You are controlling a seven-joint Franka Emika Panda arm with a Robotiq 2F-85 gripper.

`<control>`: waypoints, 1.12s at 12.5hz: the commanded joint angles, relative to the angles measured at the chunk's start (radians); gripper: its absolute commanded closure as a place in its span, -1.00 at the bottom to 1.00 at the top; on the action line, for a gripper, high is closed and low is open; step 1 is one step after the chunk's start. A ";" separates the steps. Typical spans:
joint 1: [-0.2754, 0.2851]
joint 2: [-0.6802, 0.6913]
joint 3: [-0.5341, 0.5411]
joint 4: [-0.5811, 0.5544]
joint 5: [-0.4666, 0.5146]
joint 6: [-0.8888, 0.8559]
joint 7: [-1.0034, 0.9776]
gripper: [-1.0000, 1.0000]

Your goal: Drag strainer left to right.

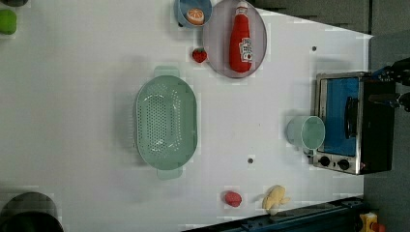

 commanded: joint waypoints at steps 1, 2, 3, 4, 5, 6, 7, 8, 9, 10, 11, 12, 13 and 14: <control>0.018 -0.382 -0.061 -0.138 -0.019 -0.252 0.015 -0.59; 0.019 -0.382 -0.059 -0.140 -0.018 -0.252 0.015 -0.81; 0.023 -0.381 -0.053 -0.143 -0.016 -0.251 0.015 -0.99; 0.030 -0.377 -0.036 -0.146 -0.007 -0.247 0.015 -1.00; 0.039 -0.369 -0.008 -0.147 0.010 -0.244 0.015 -1.00; 0.049 -0.356 0.030 -0.148 0.027 -0.239 0.015 -1.00; 0.058 -0.337 0.077 -0.148 0.041 -0.220 0.016 -1.00; 0.063 -0.314 0.130 -0.148 0.043 -0.193 0.032 -1.00; 0.064 -0.285 0.187 -0.149 0.043 -0.157 0.066 -1.00; 0.065 -0.252 0.246 -0.149 0.043 -0.120 0.115 -1.00; 0.066 -0.216 0.304 -0.149 0.043 -0.081 0.188 -1.00; 0.067 -0.174 0.360 -0.149 0.043 -0.038 0.285 -1.00; 0.068 -0.130 0.412 -0.149 0.043 0.006 0.395 -1.00; 0.068 -0.084 0.460 -0.149 0.043 0.051 0.516 -1.00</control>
